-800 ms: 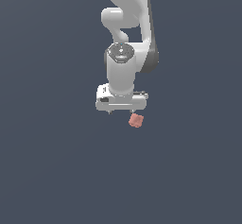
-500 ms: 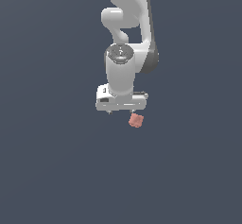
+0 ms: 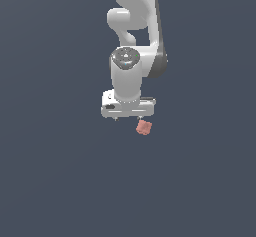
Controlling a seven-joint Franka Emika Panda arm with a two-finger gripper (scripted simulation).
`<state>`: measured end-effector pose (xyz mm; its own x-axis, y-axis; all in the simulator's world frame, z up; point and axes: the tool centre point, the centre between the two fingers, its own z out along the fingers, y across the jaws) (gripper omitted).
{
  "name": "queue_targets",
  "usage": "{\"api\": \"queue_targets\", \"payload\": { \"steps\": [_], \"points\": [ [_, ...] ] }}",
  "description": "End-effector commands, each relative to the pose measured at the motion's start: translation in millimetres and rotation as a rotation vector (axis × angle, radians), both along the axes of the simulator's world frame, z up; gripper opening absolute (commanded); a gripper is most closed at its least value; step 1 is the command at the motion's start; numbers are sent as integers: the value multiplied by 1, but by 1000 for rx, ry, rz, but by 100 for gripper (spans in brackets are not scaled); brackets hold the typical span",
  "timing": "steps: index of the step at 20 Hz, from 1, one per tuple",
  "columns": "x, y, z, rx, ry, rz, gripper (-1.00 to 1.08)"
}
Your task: Pick up the object and move it to a goal position.
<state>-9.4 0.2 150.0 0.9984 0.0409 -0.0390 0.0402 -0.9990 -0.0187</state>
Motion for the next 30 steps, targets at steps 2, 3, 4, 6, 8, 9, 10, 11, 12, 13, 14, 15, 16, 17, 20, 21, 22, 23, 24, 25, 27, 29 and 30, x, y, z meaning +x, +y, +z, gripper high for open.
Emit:
{"api": "queue_targets", "payload": {
  "steps": [2, 3, 4, 6, 8, 9, 10, 11, 12, 13, 14, 15, 16, 17, 20, 21, 22, 23, 24, 25, 27, 29, 30],
  "points": [
    [-1, 4, -2, -1, -1, -15, 100],
    [-1, 5, -4, -2, -1, -22, 100],
    [-2, 7, -5, -2, -2, -30, 100],
    [-3, 11, -8, -4, -3, -49, 100],
    [-4, 16, -11, -6, -5, -72, 100],
    [-5, 19, -13, -7, -6, -85, 100],
    [-6, 22, -15, -8, -7, -99, 100],
    [-7, 25, -17, -9, -9, -115, 100],
    [-8, 28, -20, -10, -10, -131, 100],
    [-9, 32, -22, -11, -12, -148, 100],
    [-10, 36, -25, -13, -13, -166, 100],
    [-12, 40, -28, -14, -15, -185, 100],
    [-13, 43, -30, -15, -16, -204, 100],
    [-15, 47, -33, -16, -18, -223, 100],
    [-19, 58, -41, -19, -23, -276, 100],
    [-20, 61, -43, -20, -25, -292, 100],
    [-22, 64, -45, -21, -26, -307, 100],
    [-23, 67, -47, -22, -27, -320, 100],
    [-24, 69, -48, -22, -29, -333, 100],
    [-25, 71, -50, -23, -30, -344, 100],
    [-27, 75, -53, -23, -32, -364, 100],
    [-29, 78, -55, -24, -33, -381, 100],
    [-29, 79, -56, -24, -34, -387, 100]
  ]
}}
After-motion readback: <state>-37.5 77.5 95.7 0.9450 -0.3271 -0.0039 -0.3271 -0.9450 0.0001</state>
